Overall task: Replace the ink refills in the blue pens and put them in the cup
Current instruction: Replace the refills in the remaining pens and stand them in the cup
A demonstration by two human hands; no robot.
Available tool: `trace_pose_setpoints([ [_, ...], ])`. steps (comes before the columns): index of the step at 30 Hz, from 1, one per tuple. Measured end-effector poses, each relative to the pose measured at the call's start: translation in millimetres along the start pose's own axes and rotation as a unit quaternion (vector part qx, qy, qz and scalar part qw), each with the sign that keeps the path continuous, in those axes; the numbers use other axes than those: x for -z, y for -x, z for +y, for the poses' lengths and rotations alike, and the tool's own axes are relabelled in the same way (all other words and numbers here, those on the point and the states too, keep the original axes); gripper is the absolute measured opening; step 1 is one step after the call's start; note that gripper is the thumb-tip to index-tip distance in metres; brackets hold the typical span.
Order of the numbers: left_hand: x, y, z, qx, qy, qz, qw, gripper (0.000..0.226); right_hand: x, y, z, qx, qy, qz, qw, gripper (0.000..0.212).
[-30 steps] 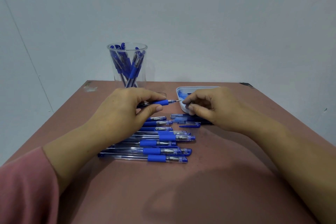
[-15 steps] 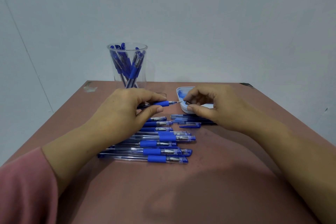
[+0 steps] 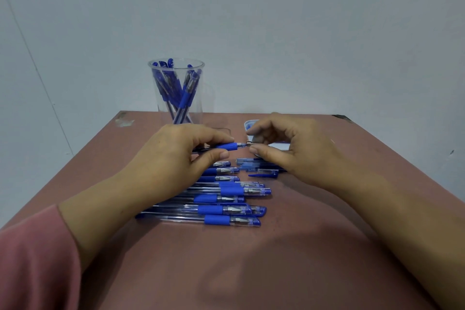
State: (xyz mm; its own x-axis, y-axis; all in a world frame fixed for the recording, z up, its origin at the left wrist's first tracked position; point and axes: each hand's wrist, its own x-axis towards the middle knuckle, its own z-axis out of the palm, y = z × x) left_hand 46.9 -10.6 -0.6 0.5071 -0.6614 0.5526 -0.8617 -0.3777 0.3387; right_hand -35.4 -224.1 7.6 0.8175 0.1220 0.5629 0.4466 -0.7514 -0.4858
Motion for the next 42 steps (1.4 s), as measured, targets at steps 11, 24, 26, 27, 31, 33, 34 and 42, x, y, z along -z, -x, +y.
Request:
trace_pose_setpoints([
  [11, -0.4, 0.1, -0.8, -0.012, -0.013, 0.006, 1.000, 0.028, -3.7, -0.7, 5.3, 0.030, 0.039, -0.005, 0.999, 0.019],
  [24, -0.2, -0.3, -0.2, -0.035, -0.017, 0.018, 0.999, 0.039, -3.3, -1.4, 8.6, 0.091, 0.113, 0.024, 0.989, 0.024],
  [26, -0.1, -0.1, -0.6, -0.038, -0.022, 0.020, 0.999, 0.034, -4.6, -2.6, 8.3, 0.110, 0.125, 0.022, 0.986, 0.012],
  [27, 0.0, -0.4, -0.5, -0.039, -0.023, 0.020, 0.999, 0.036, -5.4, -3.2, 8.2, 0.114, 0.129, 0.020, 0.985, 0.011],
  [31, 0.7, -1.1, 0.6, -0.044, -0.031, 0.016, 0.998, 0.035, -4.4, -0.8, 9.5, 0.083, 0.109, 0.010, 0.990, 0.027],
  [33, 0.7, -0.8, 0.2, -0.044, -0.034, 0.019, 0.998, 0.029, -3.1, 0.1, 9.4, 0.082, 0.100, 0.016, 0.991, 0.029],
  [34, 0.6, -0.6, 0.2, -0.044, -0.034, 0.021, 0.998, 0.029, -3.3, -0.6, 9.3, 0.094, 0.109, 0.019, 0.989, 0.024],
  [42, -0.4, -0.6, -1.1, -0.043, -0.025, 0.021, 0.999, 0.034, -3.4, 0.3, 10.4, 0.099, 0.110, 0.016, 0.989, 0.027],
])
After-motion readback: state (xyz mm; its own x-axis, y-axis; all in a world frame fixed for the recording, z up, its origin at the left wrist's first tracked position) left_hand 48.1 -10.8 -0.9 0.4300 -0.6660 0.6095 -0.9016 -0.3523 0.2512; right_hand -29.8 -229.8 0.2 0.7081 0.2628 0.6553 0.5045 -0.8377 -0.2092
